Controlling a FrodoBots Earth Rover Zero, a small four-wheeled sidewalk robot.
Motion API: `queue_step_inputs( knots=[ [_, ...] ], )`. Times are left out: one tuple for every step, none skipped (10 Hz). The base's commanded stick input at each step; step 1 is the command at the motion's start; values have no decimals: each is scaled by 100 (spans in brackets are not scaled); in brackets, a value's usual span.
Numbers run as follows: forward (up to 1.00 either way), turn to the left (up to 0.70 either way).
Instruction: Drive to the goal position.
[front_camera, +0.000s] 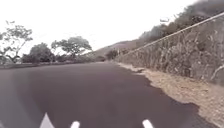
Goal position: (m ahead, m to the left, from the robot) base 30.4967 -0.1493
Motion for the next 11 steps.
queue_step_inputs(
  knots=[
    [50, 0],
    [50, 0],
    [50, 0],
    [50, 0],
    [50, 0],
    [50, 0],
    [50, 0],
    [50, 0],
    [50, 0],
    [50, 0],
    [50, 0]
  ],
)
